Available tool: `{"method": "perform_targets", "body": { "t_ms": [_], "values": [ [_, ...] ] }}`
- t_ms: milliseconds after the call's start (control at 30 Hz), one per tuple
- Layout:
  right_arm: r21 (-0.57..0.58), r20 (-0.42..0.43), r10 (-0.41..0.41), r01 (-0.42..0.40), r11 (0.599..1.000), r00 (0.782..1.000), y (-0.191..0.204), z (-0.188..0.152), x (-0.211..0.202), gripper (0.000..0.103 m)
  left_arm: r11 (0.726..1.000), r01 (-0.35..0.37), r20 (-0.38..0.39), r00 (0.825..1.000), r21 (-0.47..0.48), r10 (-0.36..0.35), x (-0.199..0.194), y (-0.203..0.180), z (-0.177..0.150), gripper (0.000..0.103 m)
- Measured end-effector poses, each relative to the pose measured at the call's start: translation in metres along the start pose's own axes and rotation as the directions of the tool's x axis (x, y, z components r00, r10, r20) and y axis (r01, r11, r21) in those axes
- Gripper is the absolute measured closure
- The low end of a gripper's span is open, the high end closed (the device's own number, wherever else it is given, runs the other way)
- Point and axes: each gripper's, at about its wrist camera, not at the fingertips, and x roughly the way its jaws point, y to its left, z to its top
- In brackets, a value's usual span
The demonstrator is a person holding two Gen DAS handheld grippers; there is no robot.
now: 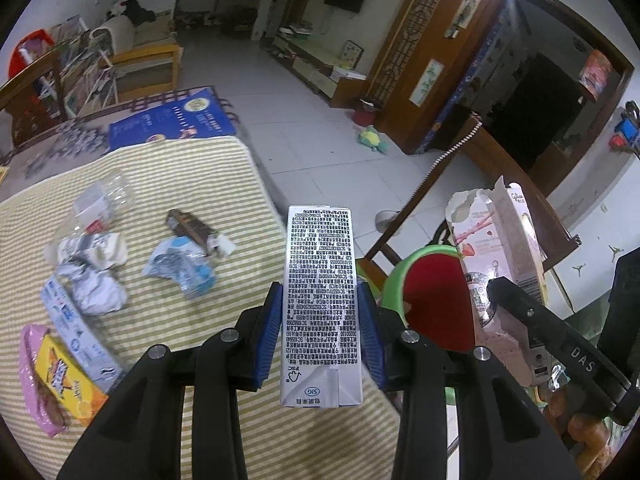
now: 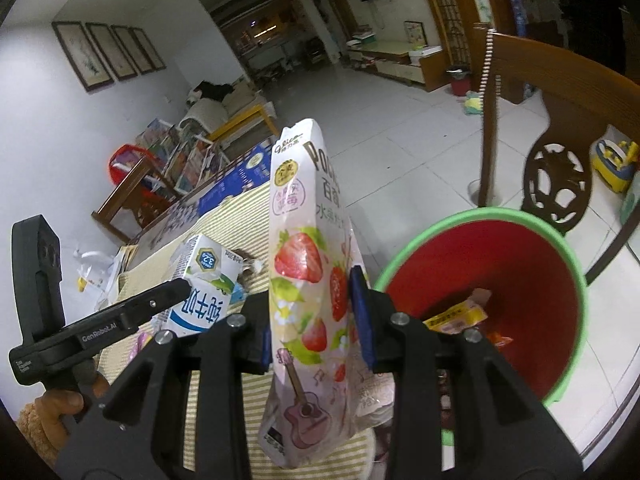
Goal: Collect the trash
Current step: 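Carry the milk carton and Pocky pouch over the red bucket and open both tools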
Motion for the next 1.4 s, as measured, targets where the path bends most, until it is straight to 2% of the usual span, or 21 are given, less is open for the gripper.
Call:
{"method": "perform_targets", "body": {
  "t_ms": [333, 567, 600, 633, 667, 1000, 1033, 1100, 1400],
  "values": [
    [0.091, 0.033, -0.086, 0.082, 0.992, 0.996, -0.056, -0.001, -0.025, 0.071, 0.994, 0.082, -0.033, 0.996, 0.079, -0.079, 0.025, -0.062, 0.007, 0.068],
    [0.155, 0.026, -0.129, 0.123, 0.980, 0.991, -0.090, -0.001, -0.030, 0.069, 0.984, 0.122, -0.051, 0.992, 0.131, -0.116, 0.038, -0.092, 0.011, 0.068],
    [0.167, 0.020, -0.139, 0.133, 0.977, 0.990, -0.094, -0.002, -0.030, 0.064, 0.982, 0.126, -0.055, 0.991, 0.137, -0.120, 0.040, -0.096, 0.012, 0.068],
    [0.189, 0.022, -0.158, 0.151, 0.970, 0.987, -0.101, -0.002, -0.030, 0.048, 0.981, 0.132, -0.058, 0.991, 0.143, -0.124, 0.043, -0.100, 0.012, 0.068],
    [0.210, 0.041, -0.173, 0.161, 0.964, 0.984, -0.106, -0.003, -0.034, 0.043, 0.980, 0.136, -0.061, 0.990, 0.146, -0.129, 0.045, -0.102, 0.013, 0.068],
    [0.249, 0.093, -0.261, 0.231, 0.941, 0.961, -0.127, -0.005, -0.057, 0.039, 0.944, 0.218, -0.141, 0.972, 0.249, -0.188, 0.075, -0.150, 0.009, 0.067],
    [0.252, 0.095, -0.265, 0.234, 0.939, 0.960, -0.128, -0.006, -0.059, 0.039, 0.941, 0.217, -0.146, 0.972, 0.259, -0.184, 0.076, -0.153, 0.008, 0.055],
    [0.262, 0.095, -0.269, 0.236, 0.936, 0.958, -0.130, -0.007, -0.061, 0.036, 0.940, 0.210, -0.126, 0.975, 0.270, -0.182, 0.073, -0.156, 0.007, 0.044],
    [0.238, 0.090, -0.251, 0.224, 0.945, 0.964, -0.112, -0.010, -0.060, 0.036, 0.940, 0.201, -0.090, 0.979, 0.275, -0.183, 0.053, -0.147, 0.005, 0.044]
  ]
}}
